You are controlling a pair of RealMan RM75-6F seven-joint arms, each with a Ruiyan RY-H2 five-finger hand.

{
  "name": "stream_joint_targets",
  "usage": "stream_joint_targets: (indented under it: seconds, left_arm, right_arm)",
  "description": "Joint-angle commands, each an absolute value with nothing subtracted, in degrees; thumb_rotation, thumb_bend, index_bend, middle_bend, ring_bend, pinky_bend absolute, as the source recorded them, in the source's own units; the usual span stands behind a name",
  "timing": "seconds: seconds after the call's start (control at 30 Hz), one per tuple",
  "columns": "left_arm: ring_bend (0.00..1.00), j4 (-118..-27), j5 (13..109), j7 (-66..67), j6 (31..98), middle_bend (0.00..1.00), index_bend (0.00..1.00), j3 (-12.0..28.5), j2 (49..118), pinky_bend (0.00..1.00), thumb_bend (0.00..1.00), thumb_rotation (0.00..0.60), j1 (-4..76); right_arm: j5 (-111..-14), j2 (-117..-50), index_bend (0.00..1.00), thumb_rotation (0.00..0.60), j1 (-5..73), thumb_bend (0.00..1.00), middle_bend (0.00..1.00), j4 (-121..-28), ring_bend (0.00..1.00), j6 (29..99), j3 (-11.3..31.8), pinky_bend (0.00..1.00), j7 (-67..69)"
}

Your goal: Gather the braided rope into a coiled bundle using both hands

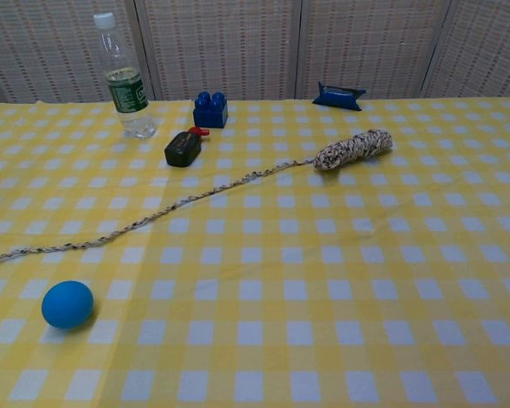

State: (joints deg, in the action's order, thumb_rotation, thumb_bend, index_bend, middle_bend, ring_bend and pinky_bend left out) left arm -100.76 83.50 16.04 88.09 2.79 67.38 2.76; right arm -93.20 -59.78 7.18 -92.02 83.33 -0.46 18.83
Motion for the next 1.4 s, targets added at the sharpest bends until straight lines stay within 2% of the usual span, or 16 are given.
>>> stream_joint_targets:
  seconds: [0.03, 0.4, 0.57, 0.87, 1.2, 1.4]
  left_arm:
    - [0.06, -100.6, 83.4, 16.2, 88.2, 0.08, 0.09, 2.9, 67.5, 0.07, 0.36, 0.600, 2.8]
    - [0.06, -99.9, 83.1, 15.2, 87.9, 0.08, 0.09, 3.0, 68.0, 0.07, 0.36, 0.600, 2.8]
    - [0.06, -99.6, 83.2, 14.9, 87.5, 0.08, 0.09, 3.0, 68.1, 0.07, 0.36, 0.600, 3.0]
    - [0.06, -99.4, 83.3, 14.3, 87.9, 0.08, 0.09, 2.7, 68.1, 0.07, 0.36, 0.600, 2.6]
    - [0.06, -99.6, 83.3, 13.7, 89.0, 0.08, 0.09, 2.5, 67.3, 0.07, 0.36, 0.600, 1.7]
    - [0.06, -100.0, 83.3, 13.8, 89.1, 0.08, 0.09, 2.5, 66.9, 0.07, 0.36, 0.600, 1.6]
  right_arm:
    - [-93.2, -59.8, 0.26, 0.600, 7.2, 0.44, 0.32, -92.0, 0.23, 83.3, -0.5, 0.25, 18.8]
    - [-93.0, -59.1, 0.26, 0.600, 8.7, 0.44, 0.32, -92.9, 0.23, 81.7, 0.4, 0.25, 17.5]
    - [-91.7, -57.3, 0.26, 0.600, 12.3, 0.44, 0.32, -94.6, 0.23, 77.7, 2.5, 0.25, 17.5]
    - [-87.2, -56.6, 0.26, 0.600, 23.8, 0.42, 0.31, -96.1, 0.23, 63.0, 7.6, 0.25, 11.2]
    - [-74.4, -62.8, 0.22, 0.600, 38.4, 0.20, 0.28, -90.5, 0.19, 44.8, 13.0, 0.25, -0.4]
    - [-65.9, -68.6, 0.15, 0.600, 45.8, 0.18, 0.21, -83.7, 0.14, 36.9, 14.1, 0.24, -5.5]
